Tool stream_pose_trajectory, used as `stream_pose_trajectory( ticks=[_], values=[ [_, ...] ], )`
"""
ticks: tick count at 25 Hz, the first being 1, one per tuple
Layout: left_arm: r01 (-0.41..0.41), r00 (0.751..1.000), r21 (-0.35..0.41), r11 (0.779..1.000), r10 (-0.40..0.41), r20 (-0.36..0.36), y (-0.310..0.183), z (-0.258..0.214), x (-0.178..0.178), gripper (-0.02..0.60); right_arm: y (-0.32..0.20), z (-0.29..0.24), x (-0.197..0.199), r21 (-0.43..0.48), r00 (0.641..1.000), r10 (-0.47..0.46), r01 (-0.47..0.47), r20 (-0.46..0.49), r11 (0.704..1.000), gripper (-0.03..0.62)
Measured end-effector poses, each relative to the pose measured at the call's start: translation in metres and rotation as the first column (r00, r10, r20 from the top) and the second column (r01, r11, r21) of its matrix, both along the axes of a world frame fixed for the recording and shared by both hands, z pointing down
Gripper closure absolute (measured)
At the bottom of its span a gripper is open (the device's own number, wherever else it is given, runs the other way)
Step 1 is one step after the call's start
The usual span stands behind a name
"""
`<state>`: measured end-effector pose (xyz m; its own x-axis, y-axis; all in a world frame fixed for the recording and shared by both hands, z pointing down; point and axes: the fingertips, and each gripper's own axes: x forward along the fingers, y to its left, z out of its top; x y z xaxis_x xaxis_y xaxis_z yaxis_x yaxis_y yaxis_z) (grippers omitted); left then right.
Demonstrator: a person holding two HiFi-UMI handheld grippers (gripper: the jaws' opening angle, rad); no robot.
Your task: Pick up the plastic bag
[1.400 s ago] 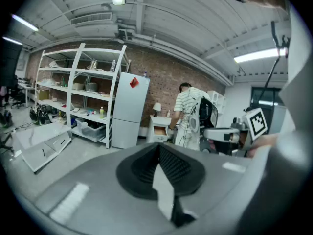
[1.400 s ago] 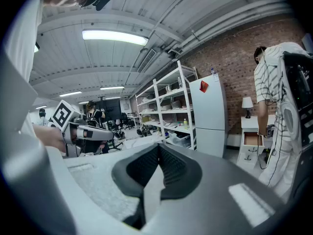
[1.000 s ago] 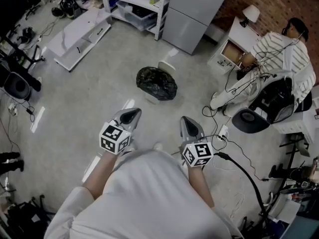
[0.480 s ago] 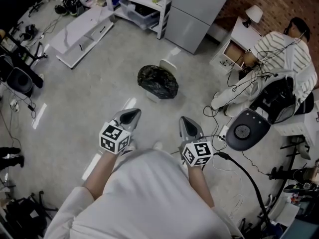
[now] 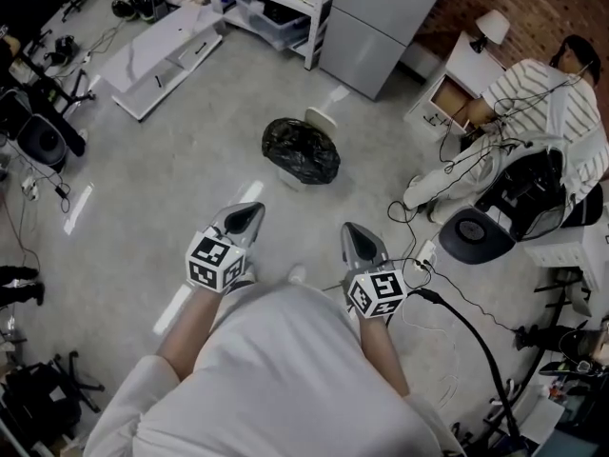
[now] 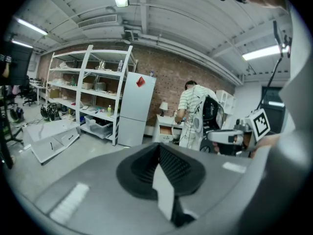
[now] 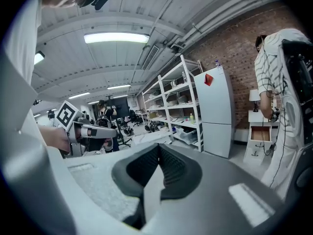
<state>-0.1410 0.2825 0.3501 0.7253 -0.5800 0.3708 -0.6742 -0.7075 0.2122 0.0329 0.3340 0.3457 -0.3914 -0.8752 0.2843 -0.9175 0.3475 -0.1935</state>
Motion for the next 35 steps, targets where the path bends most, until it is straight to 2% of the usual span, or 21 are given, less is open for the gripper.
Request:
stream_pose_trajectory(
  ticks=[10,19,30,35],
  values=[
    [0.023,0.999,0.012,1.0,-0.024,0.028,0.012,0.006,0.025,0.578,0.005,0.011,0.023,0.0,0.995,-0.094,0.094,-0.039,0.996,0.591],
    [0.069,0.997,-0.004,0.998,-0.068,0.043,0.022,0.019,0.006,0.578,0.016,0.021,0.023,-0.015,0.994,-0.105,0.104,-0.04,0.994,0.592],
    [0.002,0.998,0.023,1.0,-0.003,0.062,-0.056,0.02,0.008,0.578,-0.049,0.025,0.028,-0.019,0.998,-0.03,0.029,-0.046,0.999,0.592],
    [-0.035,0.998,0.017,0.999,0.034,0.056,-0.109,0.021,0.01,0.578,-0.094,0.029,0.028,-0.039,0.999,0.007,-0.009,-0.049,0.999,0.592]
  ],
)
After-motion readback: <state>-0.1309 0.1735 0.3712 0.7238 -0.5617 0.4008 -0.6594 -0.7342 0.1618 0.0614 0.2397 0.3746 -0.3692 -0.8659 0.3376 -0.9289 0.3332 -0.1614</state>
